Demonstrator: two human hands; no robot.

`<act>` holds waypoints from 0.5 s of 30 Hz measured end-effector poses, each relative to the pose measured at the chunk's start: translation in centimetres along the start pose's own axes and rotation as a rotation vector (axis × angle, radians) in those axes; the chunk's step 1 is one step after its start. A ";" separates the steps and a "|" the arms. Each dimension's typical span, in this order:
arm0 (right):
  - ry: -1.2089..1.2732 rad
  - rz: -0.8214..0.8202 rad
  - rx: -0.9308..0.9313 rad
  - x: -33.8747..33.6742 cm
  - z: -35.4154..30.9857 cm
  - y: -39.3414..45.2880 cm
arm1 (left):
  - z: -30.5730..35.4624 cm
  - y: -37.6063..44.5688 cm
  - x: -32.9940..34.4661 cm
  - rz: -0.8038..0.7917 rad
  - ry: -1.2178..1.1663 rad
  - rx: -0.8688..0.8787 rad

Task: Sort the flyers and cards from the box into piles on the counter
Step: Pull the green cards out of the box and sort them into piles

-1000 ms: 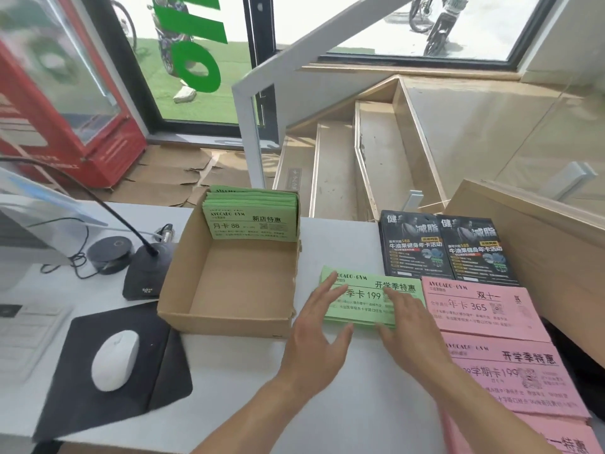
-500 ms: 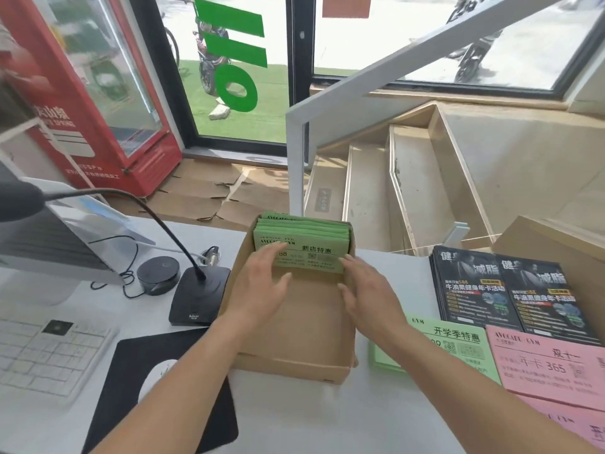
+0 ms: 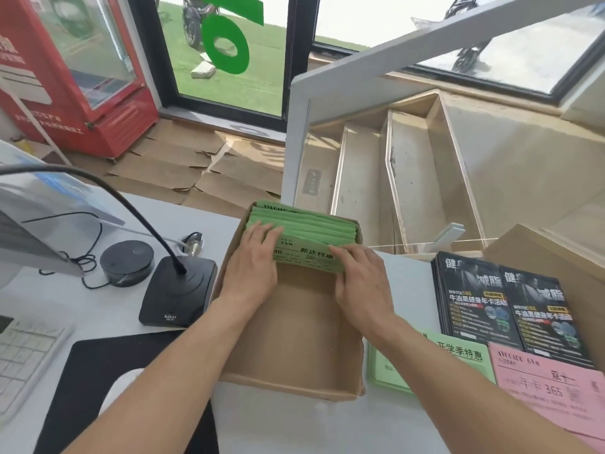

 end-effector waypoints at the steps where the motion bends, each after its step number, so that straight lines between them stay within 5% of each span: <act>1: -0.001 0.023 -0.024 -0.1 -0.2 -0.1 | 0.0 0.0 -0.3 0.021 0.005 -0.003; 6: -0.088 0.008 -0.066 0.0 -1.0 0.4 | -0.3 0.4 -1.4 0.092 -0.011 -0.022; 11: -0.262 -0.171 -0.054 2.3 -0.8 1.0 | -0.3 0.3 -1.6 0.106 -0.043 -0.032; 15: -0.220 -0.100 -0.055 1.4 -1.3 0.7 | -0.5 0.2 -1.7 0.107 -0.052 -0.040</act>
Point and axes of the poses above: each hand's wrist, its own y-axis towards the middle knuckle, its own x-axis out of the palm, z = x × y, the point moved 10 cm from there along y, towards the middle knuckle, and after that the axes turned 12 degrees about -z, right-handed, at the moved point
